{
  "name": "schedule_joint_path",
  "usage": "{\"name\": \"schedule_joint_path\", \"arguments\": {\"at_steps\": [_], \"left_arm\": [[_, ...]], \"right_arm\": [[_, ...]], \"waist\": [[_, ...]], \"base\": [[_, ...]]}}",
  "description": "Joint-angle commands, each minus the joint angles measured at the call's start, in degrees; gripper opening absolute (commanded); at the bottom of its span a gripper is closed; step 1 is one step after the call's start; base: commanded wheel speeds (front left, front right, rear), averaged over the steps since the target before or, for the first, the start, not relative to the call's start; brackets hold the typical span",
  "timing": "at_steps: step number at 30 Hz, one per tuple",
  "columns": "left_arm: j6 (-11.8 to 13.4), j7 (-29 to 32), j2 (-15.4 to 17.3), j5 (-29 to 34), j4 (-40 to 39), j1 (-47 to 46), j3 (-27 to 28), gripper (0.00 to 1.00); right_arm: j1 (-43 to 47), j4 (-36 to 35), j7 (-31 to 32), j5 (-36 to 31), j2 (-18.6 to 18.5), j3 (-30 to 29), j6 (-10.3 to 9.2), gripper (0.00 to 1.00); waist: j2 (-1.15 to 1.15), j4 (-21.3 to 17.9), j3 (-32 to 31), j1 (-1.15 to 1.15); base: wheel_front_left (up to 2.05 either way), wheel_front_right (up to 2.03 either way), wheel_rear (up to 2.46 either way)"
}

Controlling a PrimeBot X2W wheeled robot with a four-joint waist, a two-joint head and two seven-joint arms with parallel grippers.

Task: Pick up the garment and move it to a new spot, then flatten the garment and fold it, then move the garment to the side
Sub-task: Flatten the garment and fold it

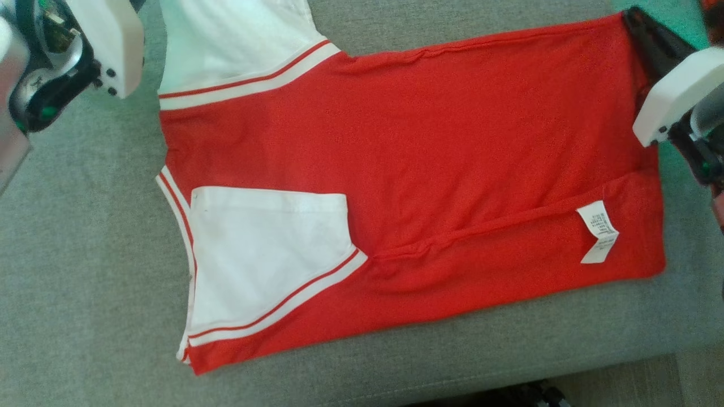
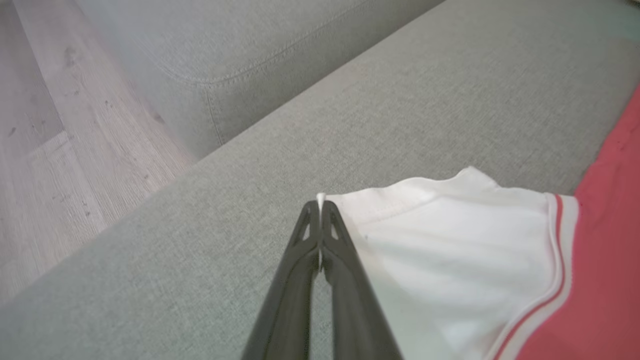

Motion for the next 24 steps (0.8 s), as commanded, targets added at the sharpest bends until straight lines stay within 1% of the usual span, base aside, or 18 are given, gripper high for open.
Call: {"name": "schedule_joint_path", "arguments": {"at_steps": [1,7,10,13,14,19,21,24], "left_arm": [[0.1,-1.4,2.9,0.2,-0.9,-4.4,2.0,0.00],[0.1,-7.8,2.8,1.4,-0.7,-6.8,1.8,0.00],[0.1,-11.0,2.6,1.5,-0.7,-7.6,2.0,0.00],[0.1,-13.5,3.2,0.5,-1.4,-7.4,1.8,0.00],[0.1,-14.3,4.0,-0.7,-3.0,-6.2,1.3,0.00],[0.1,-15.2,7.5,-2.7,-8.9,-0.5,-0.7,0.00],[0.8,-15.7,9.0,-3.1,-11.7,2.4,-1.5,0.00],[2.6,-16.7,11.0,-3.7,-16.2,6.9,-2.5,0.00]], "right_arm": [[-0.9,-1.1,-1.4,0.4,-1.7,0.2,-0.04,0.00],[-2.5,-0.9,-5.6,1.5,-1.9,-0.6,-0.04,0.00],[-2.7,-0.8,-8.0,1.8,-2.6,-1.7,-0.04,0.00],[-1.6,-0.8,-9.9,2.2,-3.5,-3.0,-0.04,0.00],[-0.1,-0.9,-10.9,2.6,-3.9,-3.8,-0.04,0.00],[5.4,-1.6,-12.8,3.1,-4.7,-5.8,-0.04,0.00],[8.0,-2.1,-13.6,3.2,-4.7,-6.7,-0.04,0.00],[12.2,-3.3,-14.8,3.5,-4.8,-8.2,-0.04,0.00]], "waist": [[0.00,0.2,-0.3,0.00],[0.00,1.1,-1.8,0.00],[0.00,1.8,-2.8,0.00],[0.00,2.6,-4.1,0.00],[0.00,3.1,-5.1,0.00],[0.00,4.7,-6.9,0.00],[0.00,5.4,-7.5,0.00],[0.00,6.4,-8.2,0.00]], "base": [[0.00,0.00,0.00],[0.00,0.00,0.00],[0.00,0.00,0.00],[0.00,0.00,0.00],[0.00,0.00,0.00],[0.00,0.00,0.00],[0.00,0.00,0.00],[0.00,0.00,0.00]]}}
